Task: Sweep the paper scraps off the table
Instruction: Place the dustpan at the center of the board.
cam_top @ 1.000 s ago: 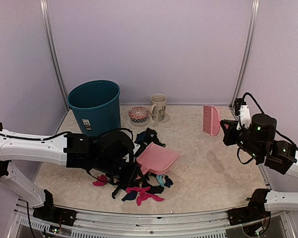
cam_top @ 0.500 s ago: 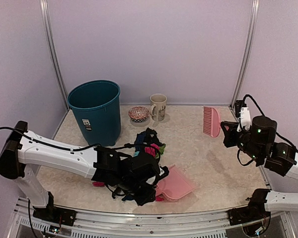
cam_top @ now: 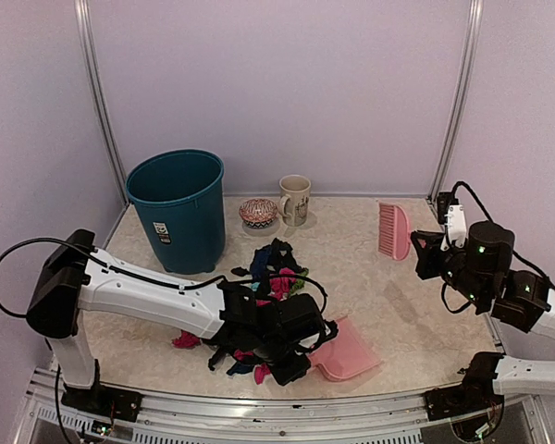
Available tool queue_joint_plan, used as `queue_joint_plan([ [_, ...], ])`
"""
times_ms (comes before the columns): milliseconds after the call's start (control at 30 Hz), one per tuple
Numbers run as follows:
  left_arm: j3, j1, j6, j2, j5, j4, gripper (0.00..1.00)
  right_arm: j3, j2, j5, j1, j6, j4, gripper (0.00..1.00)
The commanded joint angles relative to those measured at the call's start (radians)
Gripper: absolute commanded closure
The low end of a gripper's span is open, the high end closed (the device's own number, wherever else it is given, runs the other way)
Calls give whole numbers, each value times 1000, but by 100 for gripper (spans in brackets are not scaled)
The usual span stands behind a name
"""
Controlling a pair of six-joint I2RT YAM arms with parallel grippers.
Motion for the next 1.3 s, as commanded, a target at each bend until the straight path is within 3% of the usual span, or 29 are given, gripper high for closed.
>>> queue_joint_plan([
  [0, 55, 8, 63, 45, 8, 40, 100, -7, -25, -2, -11, 11, 20, 100],
  [367, 139, 13, 66, 80, 111, 86, 99, -11, -24, -8, -10, 21, 20, 100],
  [933, 358, 35, 81, 265, 77, 25, 98, -5, -48, 0, -10, 0, 7, 100],
  [1267, 390, 40, 100, 311, 28, 49, 92, -10, -73, 6, -11, -3, 1, 100],
])
